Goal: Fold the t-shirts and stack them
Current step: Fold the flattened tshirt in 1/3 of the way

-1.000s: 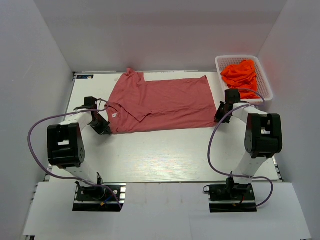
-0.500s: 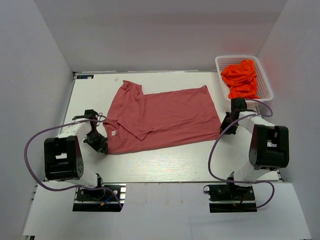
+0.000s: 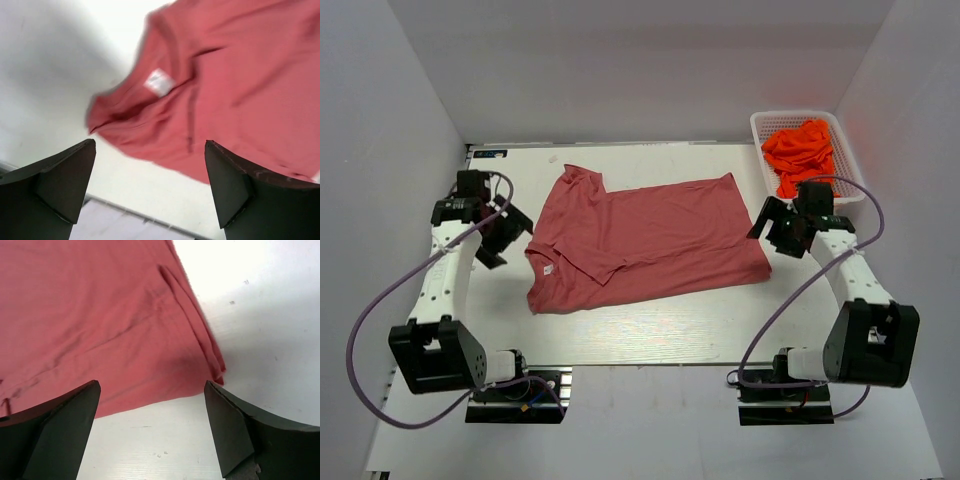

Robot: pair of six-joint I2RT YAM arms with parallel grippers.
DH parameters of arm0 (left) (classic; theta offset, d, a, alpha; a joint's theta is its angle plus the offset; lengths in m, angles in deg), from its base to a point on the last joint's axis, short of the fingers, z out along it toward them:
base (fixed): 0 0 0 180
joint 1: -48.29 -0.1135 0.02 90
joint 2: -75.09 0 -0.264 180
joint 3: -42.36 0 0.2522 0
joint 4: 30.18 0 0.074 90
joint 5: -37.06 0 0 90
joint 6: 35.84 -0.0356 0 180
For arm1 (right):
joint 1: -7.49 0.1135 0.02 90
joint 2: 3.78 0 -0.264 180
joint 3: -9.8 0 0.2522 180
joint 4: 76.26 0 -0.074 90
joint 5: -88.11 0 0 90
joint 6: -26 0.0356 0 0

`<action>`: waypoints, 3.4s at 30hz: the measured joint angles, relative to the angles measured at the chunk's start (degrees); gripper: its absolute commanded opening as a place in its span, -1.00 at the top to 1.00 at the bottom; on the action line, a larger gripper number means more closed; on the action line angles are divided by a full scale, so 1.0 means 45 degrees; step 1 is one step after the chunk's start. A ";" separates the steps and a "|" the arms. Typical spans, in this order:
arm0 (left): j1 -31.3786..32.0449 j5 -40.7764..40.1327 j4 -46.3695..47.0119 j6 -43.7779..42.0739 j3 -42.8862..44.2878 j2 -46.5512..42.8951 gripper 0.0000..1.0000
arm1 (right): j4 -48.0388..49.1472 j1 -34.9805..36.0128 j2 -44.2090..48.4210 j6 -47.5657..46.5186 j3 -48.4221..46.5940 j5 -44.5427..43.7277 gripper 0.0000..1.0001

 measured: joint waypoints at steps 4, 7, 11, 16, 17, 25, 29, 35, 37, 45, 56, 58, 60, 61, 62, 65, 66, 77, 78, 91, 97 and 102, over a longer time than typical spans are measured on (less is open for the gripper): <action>0.0131 0.0214 0.0835 -0.0753 0.0869 -0.0646 -1.00 | 0.0136 0.0131 0.1049 -0.0330 0.0015 0.0534 -0.81; 0.0481 0.1010 0.1661 -0.1239 0.0656 -0.0559 -1.00 | 0.0641 0.0272 0.1151 -0.0413 0.0257 0.1350 -0.81; 0.1953 0.1826 0.2671 -0.1681 0.0515 0.0039 -1.00 | 0.1379 0.0918 0.0753 -0.0364 0.0792 0.2249 -0.81; 0.4765 0.2229 0.4085 -0.2045 0.0219 0.1248 -0.93 | 0.1797 0.1792 0.0306 -0.0379 0.1224 0.2467 -0.81; 0.5338 0.2239 0.4153 -0.2074 0.0185 0.1661 -0.93 | 0.1860 0.1904 0.0131 -0.0374 0.1224 0.2467 -0.81; 0.7951 0.0763 0.3983 -0.2191 -0.0583 0.3415 -0.69 | 0.2365 0.1996 -0.1428 -0.0146 0.1617 0.2399 -0.81; 0.8310 -0.0194 0.3925 -0.2322 -0.0423 0.3847 -0.43 | 0.2453 0.1996 -0.1933 0.0053 0.2079 0.2399 -0.81; 0.8845 -0.0933 0.3832 -0.2453 -0.0175 0.5221 -0.28 | 0.2773 0.1991 -0.2074 0.0316 0.2113 0.2424 -0.81; 0.8971 -0.1069 0.3745 -0.2463 -0.0175 0.5294 -0.26 | 0.2846 0.1991 -0.2093 0.0384 0.2113 0.2424 -0.81; 0.9224 -0.1588 0.4075 -0.2385 -0.0486 0.5294 0.01 | 0.3050 0.1996 -0.2166 0.0588 0.2113 0.2429 -0.81; 0.9277 -0.2157 0.4211 -0.1928 -0.0350 0.5940 0.93 | 0.3123 0.1996 -0.1904 0.0593 0.2346 0.2229 -0.81; 0.9277 -0.2302 0.4070 -0.1802 -0.0199 0.5999 1.00 | 0.3128 0.1996 -0.1880 0.0588 0.2365 0.2205 -0.81; 0.9277 -0.2399 0.3925 -0.1753 -0.0019 0.6052 1.00 | 0.3123 0.1996 -0.1880 0.0593 0.2365 0.2186 -0.81; 0.9277 -0.2453 0.3857 -0.1719 0.0087 0.6057 1.00 | 0.3123 0.2001 -0.1880 0.0593 0.2365 0.2186 -0.81; 0.9277 -0.2526 0.3779 -0.1710 0.0204 0.6057 1.00 | 0.3123 0.1996 -0.1880 0.0593 0.2365 0.2186 -0.81; 0.9277 -0.2701 0.3419 -0.1734 0.0729 0.6091 1.00 | 0.3123 0.1996 -0.1880 0.0593 0.2365 0.2186 -0.81; 0.9277 -0.2793 0.3274 -0.1763 0.0981 0.6120 1.00 | 0.3123 0.1996 -0.1880 0.0588 0.2365 0.2181 -0.81; 0.9170 -0.3206 0.2608 -0.2195 0.1904 0.6766 0.61 | 0.3104 0.1996 -0.1914 0.0588 0.2341 0.2176 -0.81; 0.9165 -0.3191 0.2589 -0.2225 0.1904 0.6839 0.59 | 0.3094 0.1996 -0.1919 0.0588 0.2331 0.2176 -0.81; 0.9029 -0.3211 0.2404 -0.2351 0.2705 0.7077 0.56 | 0.3016 0.2001 -0.1977 0.0573 0.2259 0.2113 -0.81; 0.9000 -0.3769 0.2579 -0.2327 0.3400 0.7796 1.00 | 0.3016 0.2001 -0.1977 0.0573 0.2259 0.2079 -0.81; 0.8995 -0.4221 0.3371 -0.3113 0.4235 0.8340 1.00 | 0.3002 0.2006 -0.1977 0.0578 0.2234 0.2021 -0.81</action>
